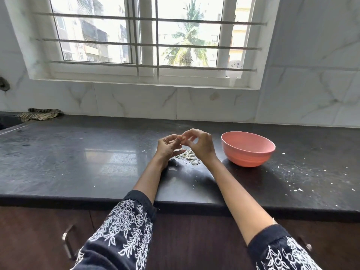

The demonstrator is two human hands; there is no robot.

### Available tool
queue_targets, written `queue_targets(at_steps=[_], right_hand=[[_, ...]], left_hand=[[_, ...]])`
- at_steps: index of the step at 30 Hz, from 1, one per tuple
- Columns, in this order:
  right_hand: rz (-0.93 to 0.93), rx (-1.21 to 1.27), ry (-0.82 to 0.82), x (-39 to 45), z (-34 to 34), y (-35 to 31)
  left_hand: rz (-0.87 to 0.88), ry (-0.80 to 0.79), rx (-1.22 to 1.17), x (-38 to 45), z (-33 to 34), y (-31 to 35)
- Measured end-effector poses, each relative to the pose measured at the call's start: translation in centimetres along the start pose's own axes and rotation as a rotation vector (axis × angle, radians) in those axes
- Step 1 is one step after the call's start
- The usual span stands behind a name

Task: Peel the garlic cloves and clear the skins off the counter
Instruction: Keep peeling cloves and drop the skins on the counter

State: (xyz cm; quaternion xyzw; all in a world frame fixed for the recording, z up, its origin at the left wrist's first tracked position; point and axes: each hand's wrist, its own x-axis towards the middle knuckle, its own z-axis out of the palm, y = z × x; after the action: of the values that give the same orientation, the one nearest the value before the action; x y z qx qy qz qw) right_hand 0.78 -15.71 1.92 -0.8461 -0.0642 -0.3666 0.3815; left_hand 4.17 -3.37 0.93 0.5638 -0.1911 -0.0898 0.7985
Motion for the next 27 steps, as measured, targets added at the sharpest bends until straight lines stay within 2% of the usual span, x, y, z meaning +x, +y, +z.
queue_targets(at_steps=[7, 12, 17, 23, 27], right_hand=[[0.012, 0.071, 0.012, 0.02, -0.11, -0.07], [0.025, 0.109, 0.06, 0.14, -0.23, 0.08], [0.024, 0.104, 0.037, 0.15, -0.1, 0.03], [0.149, 0.218, 0.027, 0.37, 0.18, 0.23], [0.165, 0.251, -0.008, 0.31, 0.13, 0.24]], left_hand=[[0.065, 0.04, 0.102, 0.05, 0.01, -0.18], [0.032, 0.035, 0.072, -0.01, 0.11, 0.03], [0.031, 0.062, 0.017, 0.06, 0.0, 0.06], [0.037, 0.051, 0.013, 0.09, -0.06, 0.08], [0.027, 0.053, 0.007, -0.04, -0.02, 0.22]])
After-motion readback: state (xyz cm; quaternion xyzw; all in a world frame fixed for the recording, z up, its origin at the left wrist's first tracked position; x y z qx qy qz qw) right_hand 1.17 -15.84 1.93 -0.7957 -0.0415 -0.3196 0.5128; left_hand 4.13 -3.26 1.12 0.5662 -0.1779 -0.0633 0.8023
